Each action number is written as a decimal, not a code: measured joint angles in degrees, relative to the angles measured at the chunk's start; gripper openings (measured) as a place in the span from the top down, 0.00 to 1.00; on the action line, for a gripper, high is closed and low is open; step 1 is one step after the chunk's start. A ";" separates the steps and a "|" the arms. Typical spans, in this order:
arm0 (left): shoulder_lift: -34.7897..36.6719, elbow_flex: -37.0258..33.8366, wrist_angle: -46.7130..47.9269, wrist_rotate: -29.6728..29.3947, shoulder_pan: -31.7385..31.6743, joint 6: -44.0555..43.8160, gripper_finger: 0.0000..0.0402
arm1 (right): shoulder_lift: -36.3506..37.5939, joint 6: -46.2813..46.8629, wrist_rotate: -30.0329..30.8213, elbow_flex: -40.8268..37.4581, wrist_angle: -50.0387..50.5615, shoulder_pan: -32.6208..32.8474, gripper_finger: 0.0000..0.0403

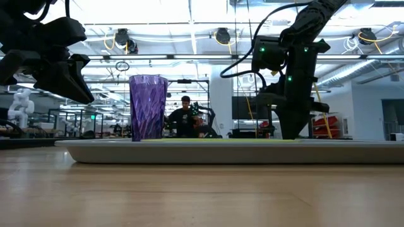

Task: Pick and place plate/cup/fork/spoon on tray
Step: Adjust the yellow spoon on the gray serving tray, then adjust the light orange fork on the gray serving tray

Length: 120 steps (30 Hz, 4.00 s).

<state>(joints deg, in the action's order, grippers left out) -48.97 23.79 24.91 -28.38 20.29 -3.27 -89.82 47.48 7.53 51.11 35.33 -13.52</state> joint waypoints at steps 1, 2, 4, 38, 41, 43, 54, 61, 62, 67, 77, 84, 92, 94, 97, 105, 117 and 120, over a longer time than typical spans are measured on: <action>0.00 0.00 0.00 0.00 -0.02 0.00 0.82 | 0.03 0.00 0.00 0.01 0.00 0.00 0.91; 0.00 0.00 0.00 0.00 -0.01 0.00 0.82 | 0.04 -0.02 0.00 0.02 -0.01 0.00 0.92; 0.00 0.00 0.00 0.00 -0.02 0.00 0.82 | 0.07 0.00 0.13 0.02 -0.01 0.00 0.92; 0.00 0.00 0.02 0.00 -0.02 0.00 0.82 | 0.04 -10.90 2.82 0.02 0.03 0.00 0.93; 0.00 0.00 0.02 0.01 -0.01 -0.01 0.82 | 0.04 -12.10 2.99 0.02 -0.29 0.00 0.93; 0.00 0.00 0.02 0.02 0.00 0.00 0.82 | 0.04 -12.85 2.99 0.02 -0.79 0.00 0.93; 0.00 0.00 0.02 0.01 -0.01 -0.01 0.82 | 0.02 -11.80 2.91 -0.01 -2.30 0.00 0.93; 0.00 0.00 0.02 0.02 0.00 0.00 0.82 | 0.00 -9.47 1.14 -0.02 -4.02 0.00 0.90; 0.00 0.00 0.02 0.02 0.00 0.00 0.82 | 0.00 -8.98 0.93 -0.02 -3.98 0.00 0.88; 0.00 0.00 0.04 0.02 0.00 -0.02 0.82 | -0.02 -7.05 -0.11 -0.02 -3.82 0.00 0.83; 0.00 0.00 0.07 0.02 -0.01 -0.20 0.82 | -0.01 -1.93 -0.10 -0.02 -2.86 0.00 0.81; 0.01 0.00 0.07 0.02 -0.01 -0.21 0.82 | 1.07 1.20 1.67 0.04 -2.81 0.08 0.81; -0.15 -0.29 -0.20 0.04 0.00 -0.20 0.82 | 8.32 4.50 6.19 0.07 0.12 0.13 0.81; -0.15 -0.98 -0.79 0.04 -0.02 -0.07 0.82 | 10.01 6.25 6.17 0.15 3.46 0.13 0.81; -0.15 -2.35 -1.68 0.04 0.00 -0.06 0.82 | 11.21 7.57 6.04 0.13 8.21 1.44 0.81; -0.14 -3.50 -2.95 0.02 0.00 -0.18 0.82 | 11.56 12.24 5.59 0.13 9.52 7.79 0.81; -0.04 -3.50 -5.75 0.02 -0.01 1.64 0.82 | 8.22 21.30 -4.47 0.15 14.95 18.32 0.81; -0.04 -3.50 -5.89 0.02 0.00 1.62 0.82 | 6.25 23.70 -4.81 0.17 16.39 19.89 0.81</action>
<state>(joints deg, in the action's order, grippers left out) -49.01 20.29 19.02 -28.36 20.29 -1.65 -83.58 71.19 2.72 51.29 51.72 6.37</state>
